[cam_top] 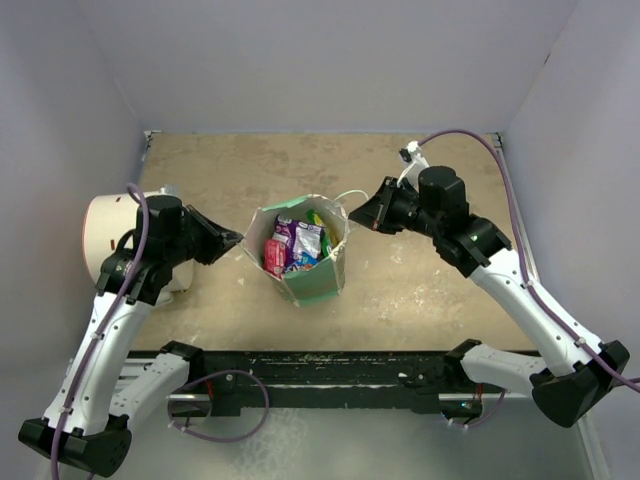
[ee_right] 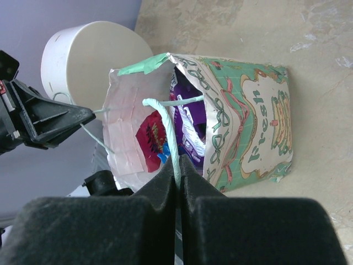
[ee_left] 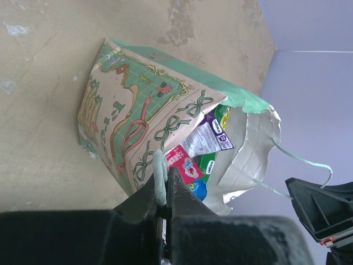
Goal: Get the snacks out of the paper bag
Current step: Adjust the paper bag at the center of the board.
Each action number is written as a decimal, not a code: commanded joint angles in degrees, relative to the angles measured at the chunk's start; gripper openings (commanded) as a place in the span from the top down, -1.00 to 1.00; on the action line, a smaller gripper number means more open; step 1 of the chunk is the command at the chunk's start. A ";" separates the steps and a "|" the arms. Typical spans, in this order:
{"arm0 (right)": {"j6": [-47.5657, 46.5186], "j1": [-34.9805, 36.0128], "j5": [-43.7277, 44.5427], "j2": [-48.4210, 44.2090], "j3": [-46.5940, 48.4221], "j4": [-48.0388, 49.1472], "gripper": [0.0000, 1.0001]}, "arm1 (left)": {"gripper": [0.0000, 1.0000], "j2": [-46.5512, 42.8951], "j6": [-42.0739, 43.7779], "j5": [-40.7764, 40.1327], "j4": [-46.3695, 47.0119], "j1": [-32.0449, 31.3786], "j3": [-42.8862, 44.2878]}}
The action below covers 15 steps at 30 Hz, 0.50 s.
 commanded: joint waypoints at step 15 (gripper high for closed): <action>-3.01 -0.15 1.42 -1.46 3.62 1.04 1.00 | 0.52 -3.45 0.61 5.75 4.92 0.13 -1.22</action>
